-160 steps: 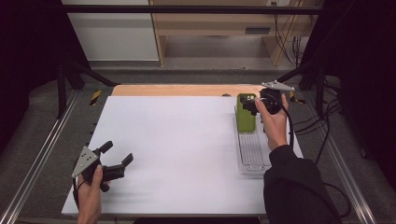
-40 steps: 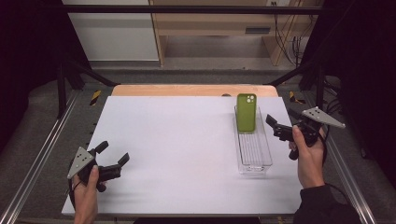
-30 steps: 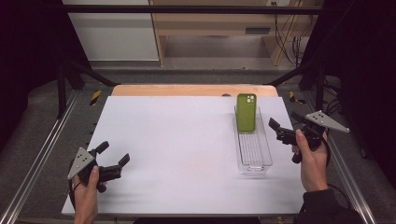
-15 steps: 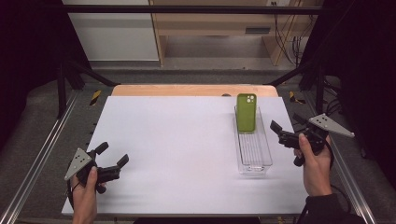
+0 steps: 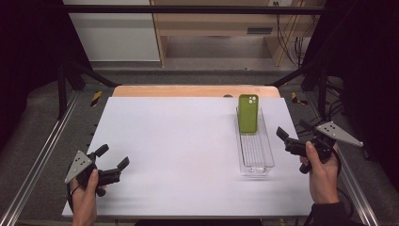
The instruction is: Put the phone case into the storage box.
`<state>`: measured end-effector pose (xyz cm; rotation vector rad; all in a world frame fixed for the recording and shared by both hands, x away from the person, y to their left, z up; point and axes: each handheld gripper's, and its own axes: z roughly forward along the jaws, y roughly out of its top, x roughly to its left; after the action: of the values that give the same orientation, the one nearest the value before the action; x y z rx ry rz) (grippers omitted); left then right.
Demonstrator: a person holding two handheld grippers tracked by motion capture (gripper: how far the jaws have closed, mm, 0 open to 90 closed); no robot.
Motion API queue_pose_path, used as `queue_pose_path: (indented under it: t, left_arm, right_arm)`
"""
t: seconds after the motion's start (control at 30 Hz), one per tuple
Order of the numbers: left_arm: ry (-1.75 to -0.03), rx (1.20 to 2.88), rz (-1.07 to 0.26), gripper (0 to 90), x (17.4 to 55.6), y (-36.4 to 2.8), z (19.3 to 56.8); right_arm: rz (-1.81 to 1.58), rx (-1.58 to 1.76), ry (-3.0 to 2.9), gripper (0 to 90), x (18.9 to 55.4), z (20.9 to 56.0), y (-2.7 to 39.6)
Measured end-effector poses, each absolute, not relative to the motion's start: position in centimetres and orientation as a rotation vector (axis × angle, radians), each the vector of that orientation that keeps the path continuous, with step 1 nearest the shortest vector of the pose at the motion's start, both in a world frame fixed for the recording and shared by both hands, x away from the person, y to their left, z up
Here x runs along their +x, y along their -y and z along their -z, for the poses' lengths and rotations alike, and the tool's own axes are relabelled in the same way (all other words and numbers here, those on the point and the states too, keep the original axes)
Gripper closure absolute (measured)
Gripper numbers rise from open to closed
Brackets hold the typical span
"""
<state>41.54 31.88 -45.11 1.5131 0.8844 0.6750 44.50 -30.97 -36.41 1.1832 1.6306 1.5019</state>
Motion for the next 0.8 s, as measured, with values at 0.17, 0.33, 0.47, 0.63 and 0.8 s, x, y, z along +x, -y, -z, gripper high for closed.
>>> queue_pose_path:
  t: [0.17, 0.33, 0.47, 0.63, 0.8]
  left_arm:
    - [-0.888, 1.511, -0.677, 1.2, 41.5, -31.9, 45.1]
    - [-0.876, 1.52, -0.679, 1.1, 41.4, -31.8, 45.1]
    - [-0.875, 1.518, -0.674, 1.1, 41.5, -31.7, 45.1]
    - [-0.872, 1.517, -0.674, 1.1, 41.5, -31.6, 45.1]
    - [-0.872, 1.515, -0.674, 1.1, 41.4, -31.7, 45.1]
  right_arm:
    - [-1.502, 1.187, -1.63, 4.1, 44.1, 36.9, 31.2]
    - [-1.493, 1.17, -1.631, 4.3, 43.8, 37.5, 31.3]
    - [-1.496, 1.14, -1.61, 4.3, 43.5, 38.0, 31.3]
    - [-1.494, 1.111, -1.596, 4.1, 43.2, 38.7, 31.3]
    - [-1.495, 1.071, -1.58, 4.0, 42.9, 39.2, 31.2]
